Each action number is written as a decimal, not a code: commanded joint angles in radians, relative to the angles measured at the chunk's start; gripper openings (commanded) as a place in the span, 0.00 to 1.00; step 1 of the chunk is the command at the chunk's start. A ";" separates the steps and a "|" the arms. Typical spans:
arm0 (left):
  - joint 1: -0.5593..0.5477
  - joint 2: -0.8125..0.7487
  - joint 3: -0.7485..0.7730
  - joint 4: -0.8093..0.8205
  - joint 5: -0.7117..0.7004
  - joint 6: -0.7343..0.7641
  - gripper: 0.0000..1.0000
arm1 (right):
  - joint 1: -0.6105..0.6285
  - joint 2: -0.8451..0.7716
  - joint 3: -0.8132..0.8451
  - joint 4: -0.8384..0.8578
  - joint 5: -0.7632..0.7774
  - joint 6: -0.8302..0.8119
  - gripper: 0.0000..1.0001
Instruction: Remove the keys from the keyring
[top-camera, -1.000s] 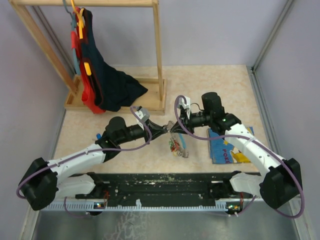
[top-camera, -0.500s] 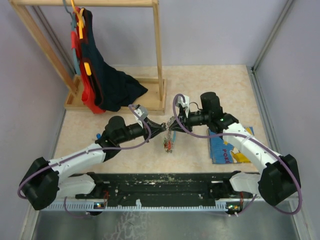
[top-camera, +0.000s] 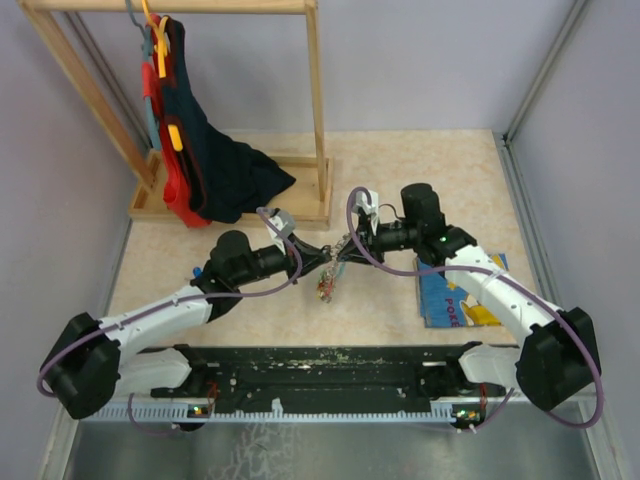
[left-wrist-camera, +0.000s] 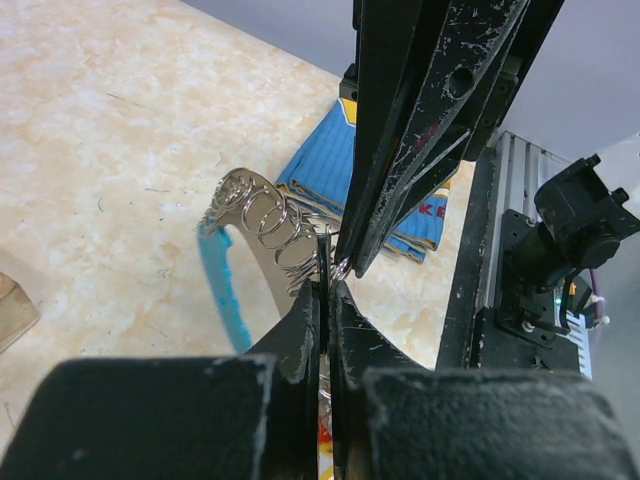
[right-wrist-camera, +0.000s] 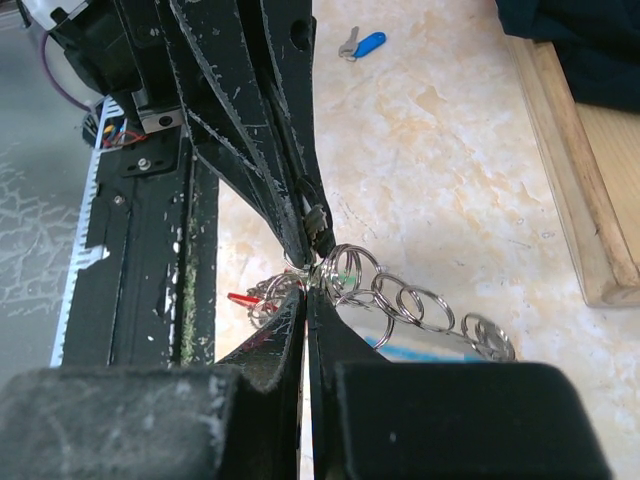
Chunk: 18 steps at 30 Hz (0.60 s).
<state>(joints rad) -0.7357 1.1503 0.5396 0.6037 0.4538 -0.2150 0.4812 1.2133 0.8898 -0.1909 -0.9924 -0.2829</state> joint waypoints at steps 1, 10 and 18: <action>0.010 0.025 -0.025 0.083 0.044 -0.030 0.00 | -0.007 -0.010 0.004 0.063 -0.025 0.020 0.00; 0.010 0.054 -0.079 0.202 0.067 0.010 0.00 | -0.007 0.002 -0.001 0.076 -0.015 0.034 0.00; 0.010 0.052 -0.157 0.350 0.034 0.033 0.00 | -0.007 0.013 -0.007 0.107 -0.036 0.073 0.00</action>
<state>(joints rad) -0.7322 1.1988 0.4263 0.8452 0.4904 -0.2016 0.4805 1.2301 0.8749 -0.1741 -0.9936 -0.2409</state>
